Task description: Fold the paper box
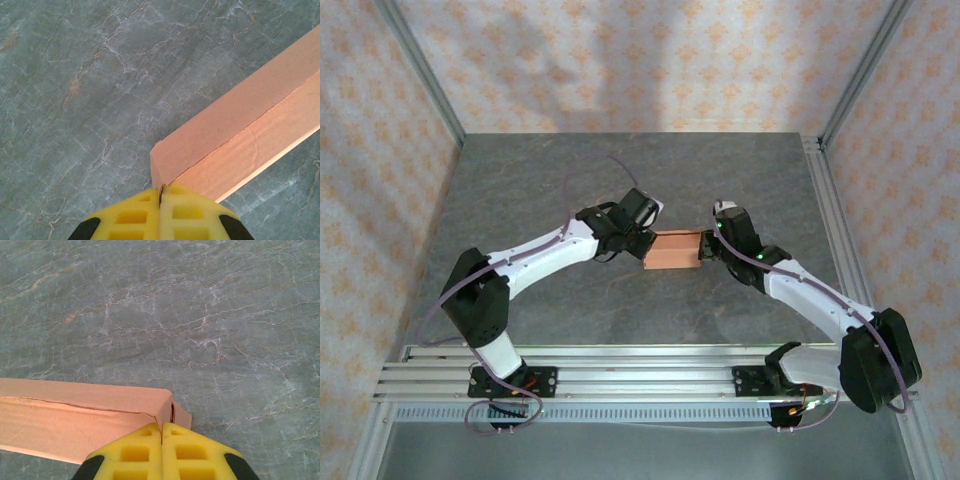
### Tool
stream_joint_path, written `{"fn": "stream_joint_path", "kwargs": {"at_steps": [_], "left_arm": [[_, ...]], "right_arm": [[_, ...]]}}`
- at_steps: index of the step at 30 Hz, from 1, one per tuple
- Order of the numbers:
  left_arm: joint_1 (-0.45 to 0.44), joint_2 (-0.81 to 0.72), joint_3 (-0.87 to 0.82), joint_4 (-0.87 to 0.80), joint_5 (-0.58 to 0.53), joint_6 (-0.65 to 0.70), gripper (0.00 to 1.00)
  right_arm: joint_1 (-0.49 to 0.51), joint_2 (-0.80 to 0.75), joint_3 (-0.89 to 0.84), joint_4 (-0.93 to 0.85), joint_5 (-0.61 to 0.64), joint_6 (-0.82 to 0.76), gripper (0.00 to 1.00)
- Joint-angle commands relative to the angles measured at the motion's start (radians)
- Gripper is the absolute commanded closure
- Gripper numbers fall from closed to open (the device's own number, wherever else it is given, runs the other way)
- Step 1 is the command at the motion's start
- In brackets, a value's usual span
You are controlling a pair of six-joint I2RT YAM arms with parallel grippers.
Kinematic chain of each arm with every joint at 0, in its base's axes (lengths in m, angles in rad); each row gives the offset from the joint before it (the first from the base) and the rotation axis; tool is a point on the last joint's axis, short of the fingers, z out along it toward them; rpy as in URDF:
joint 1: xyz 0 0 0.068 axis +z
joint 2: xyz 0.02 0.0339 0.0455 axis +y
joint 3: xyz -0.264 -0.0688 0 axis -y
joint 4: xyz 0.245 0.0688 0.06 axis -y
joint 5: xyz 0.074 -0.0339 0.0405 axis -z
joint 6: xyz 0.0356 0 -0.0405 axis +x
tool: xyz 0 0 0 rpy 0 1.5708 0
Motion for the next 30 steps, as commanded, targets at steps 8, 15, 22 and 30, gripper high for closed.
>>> {"fn": "stream_joint_path", "kwargs": {"at_steps": [8,15,22,30], "left_arm": [[0.008,0.049,0.136,-0.142,0.055,-0.205,1.0],[0.02,0.091,0.197,-0.213,0.103,-0.294,1.0],[0.04,0.128,0.28,-0.283,0.171,-0.358,1.0],[0.047,0.157,0.3,-0.3,0.218,-0.394,1.0]], "right_arm": [[0.02,0.013,0.032,-0.032,0.027,-0.015,1.0],[0.029,0.016,0.035,-0.036,0.041,-0.022,1.0],[0.032,0.016,0.034,-0.034,0.045,-0.022,1.0],[0.031,0.02,0.031,-0.03,0.048,-0.021,1.0]]}}
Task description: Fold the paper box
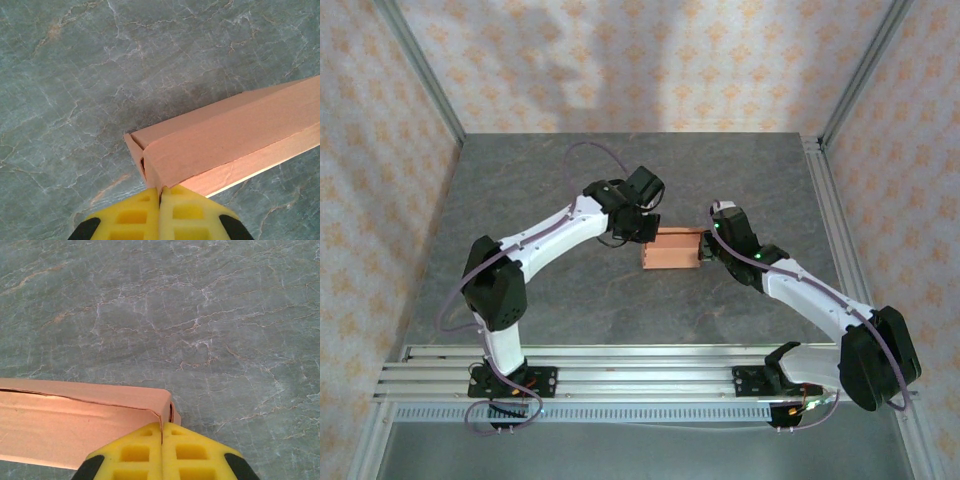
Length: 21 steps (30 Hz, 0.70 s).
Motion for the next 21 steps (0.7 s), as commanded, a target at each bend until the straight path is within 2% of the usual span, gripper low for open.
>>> {"fn": "stream_joint_path", "kwargs": {"at_steps": [1,7,21], "left_arm": [[0.005,0.022,0.027,-0.021,0.053,-0.041,1.0],[0.013,0.059,0.052,-0.049,0.055,-0.089,1.0],[0.048,0.08,0.063,0.006,0.199,-0.135,1.0]], "right_arm": [[0.011,0.011,0.022,-0.018,-0.002,-0.008,1.0],[0.011,0.008,0.023,-0.02,-0.005,-0.003,1.0],[0.013,0.006,-0.001,0.008,-0.004,0.008,1.0]]}}
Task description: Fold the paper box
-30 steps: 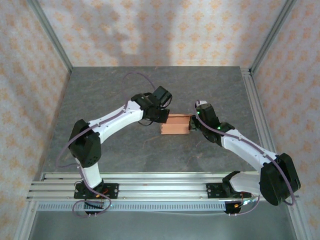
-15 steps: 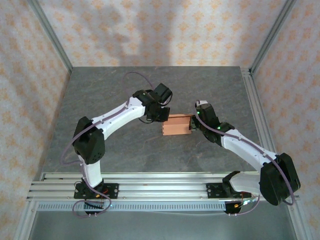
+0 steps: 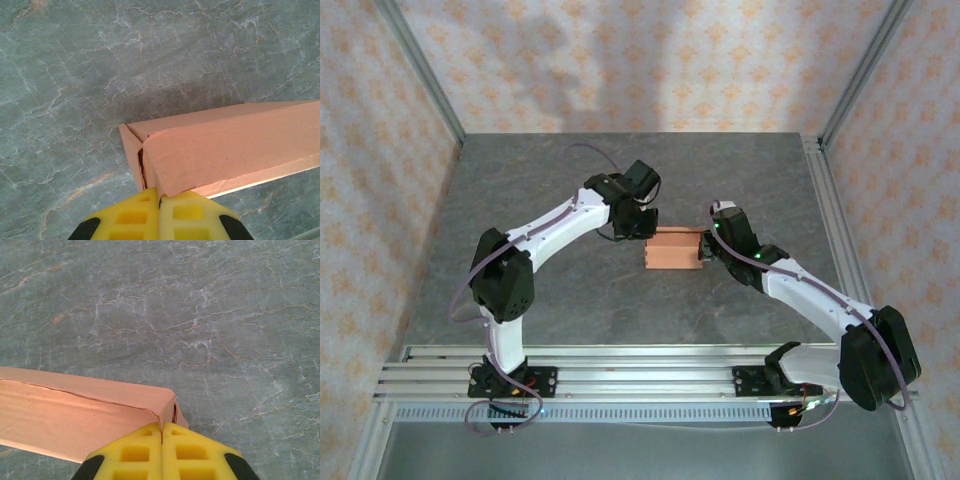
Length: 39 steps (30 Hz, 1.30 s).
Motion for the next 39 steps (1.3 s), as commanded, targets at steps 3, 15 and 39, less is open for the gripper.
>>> {"fn": "stream_joint_path", "kwargs": {"at_steps": [3,15,39], "left_arm": [[-0.006,0.016,0.024,0.008,0.064,-0.012,1.0],[-0.027,0.054,-0.048,0.014,-0.02,0.011,1.0],[-0.034,-0.18,-0.116,0.107,-0.016,0.01,0.52]], "right_arm": [[0.013,0.002,-0.011,0.013,-0.006,0.008,1.0],[0.037,-0.011,-0.132,0.176,0.001,-0.056,1.0],[0.078,-0.012,-0.24,0.297,0.052,-0.084,1.0]]}}
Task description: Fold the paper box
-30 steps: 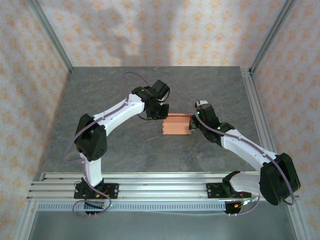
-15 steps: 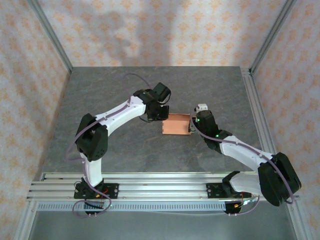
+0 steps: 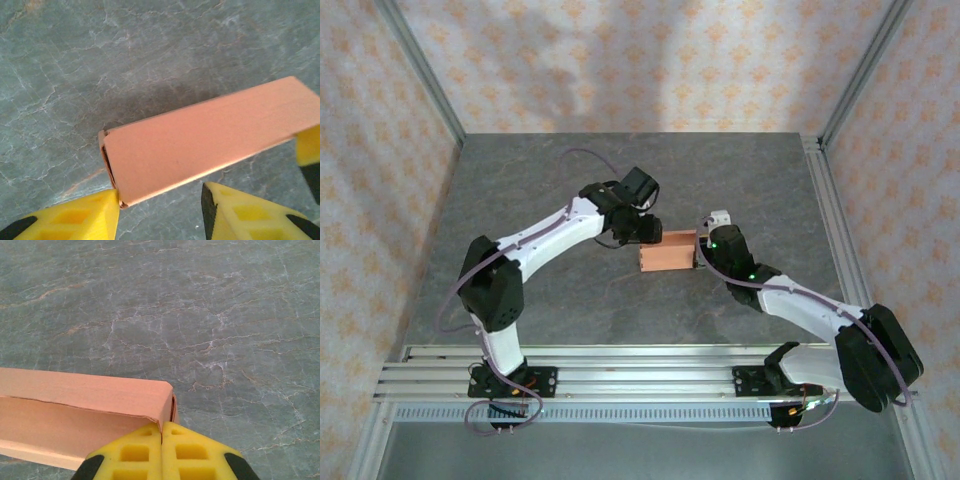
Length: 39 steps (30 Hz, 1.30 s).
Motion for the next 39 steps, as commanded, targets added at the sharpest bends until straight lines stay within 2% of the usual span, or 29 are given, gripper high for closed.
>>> {"fn": "stream_joint_path", "kwargs": {"at_steps": [1,6,10,17,30,32,36,39], "left_arm": [[-0.002,-0.076,-0.014,0.028,0.002,0.002,0.52],[0.027,-0.13,-0.07,0.088,-0.045,-0.043,0.51],[0.038,-0.103,-0.066,0.08,-0.077,-0.066,0.51],[0.04,0.005,-0.024,0.062,-0.048,-0.071,0.7],[0.038,-0.007,-0.198,0.108,-0.036,-0.127,0.73],[0.038,-0.003,-0.204,0.107,-0.042,-0.129,0.73],[0.038,0.011,-0.203,0.098,-0.047,-0.124,0.75],[0.038,0.017,-0.205,0.1,-0.051,-0.121,0.75]], "right_arm": [[0.012,0.001,-0.044,-0.051,-0.016,-0.014,1.0],[0.012,0.002,-0.049,-0.044,-0.021,-0.014,1.0],[0.013,-0.001,-0.052,-0.043,-0.021,-0.012,1.0],[0.013,-0.004,-0.06,-0.038,-0.024,-0.006,1.0],[0.013,-0.004,-0.053,-0.033,-0.019,0.008,0.97],[0.013,-0.003,-0.051,-0.031,-0.024,0.009,0.94],[0.012,-0.013,-0.054,-0.027,-0.03,0.014,0.75],[0.012,-0.081,-0.051,-0.056,-0.019,-0.009,0.64]]}}
